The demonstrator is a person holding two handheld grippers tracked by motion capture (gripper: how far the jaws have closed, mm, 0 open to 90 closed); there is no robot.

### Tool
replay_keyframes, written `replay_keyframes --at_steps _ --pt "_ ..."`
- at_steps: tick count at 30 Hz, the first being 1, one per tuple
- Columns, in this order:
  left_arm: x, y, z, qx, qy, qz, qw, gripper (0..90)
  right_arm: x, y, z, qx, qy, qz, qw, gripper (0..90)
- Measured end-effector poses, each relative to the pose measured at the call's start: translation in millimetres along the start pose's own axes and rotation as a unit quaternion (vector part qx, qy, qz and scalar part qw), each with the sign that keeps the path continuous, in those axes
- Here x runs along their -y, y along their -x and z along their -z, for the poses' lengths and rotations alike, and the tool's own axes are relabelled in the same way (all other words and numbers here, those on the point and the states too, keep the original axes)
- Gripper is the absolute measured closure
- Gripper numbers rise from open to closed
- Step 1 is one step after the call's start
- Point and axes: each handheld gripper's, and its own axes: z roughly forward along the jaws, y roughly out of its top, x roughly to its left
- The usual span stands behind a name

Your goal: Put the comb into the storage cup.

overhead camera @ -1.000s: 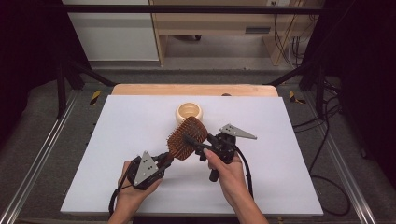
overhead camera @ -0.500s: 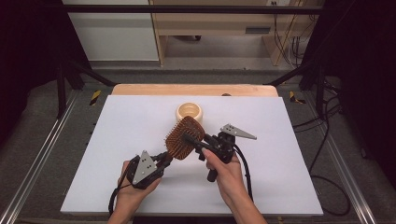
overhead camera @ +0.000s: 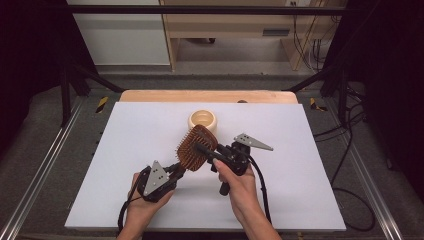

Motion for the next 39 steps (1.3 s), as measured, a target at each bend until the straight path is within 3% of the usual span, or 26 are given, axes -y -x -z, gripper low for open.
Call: replay_keyframes --at_steps 17,20,28,34,38,39 --pt "-0.3 -0.1 1.2 -0.011 0.018 0.012 0.9997 71.4 -5.4 -3.0 -1.7 -0.001 0.001 -0.007 1.0000 54.1" --pt "-0.1 0.1 1.7 -0.013 0.021 0.025 0.9994 70.4 -6.3 -3.9 -1.8 -0.001 0.002 -0.005 1.0000 54.0" --pt "2.2 -4.8 3.2 -0.021 0.040 0.049 0.9978 54.9 -15.3 -0.8 -0.2 0.010 0.011 0.003 0.9999 53.8" --pt "5.9 -9.0 -0.4 -0.063 0.052 0.074 0.9939 29.9 -30.0 3.2 4.6 0.025 0.022 0.011 0.9994 53.7" --pt "8.1 -11.6 -2.9 -0.070 0.049 0.089 0.9923 14.6 -39.4 7.1 8.1 0.036 0.025 0.017 0.9989 53.6" --pt "8.8 -12.5 -3.6 -0.072 0.047 0.095 0.9917 14.6 -39.4 7.1 8.1 0.036 0.025 0.017 0.9989 53.6"
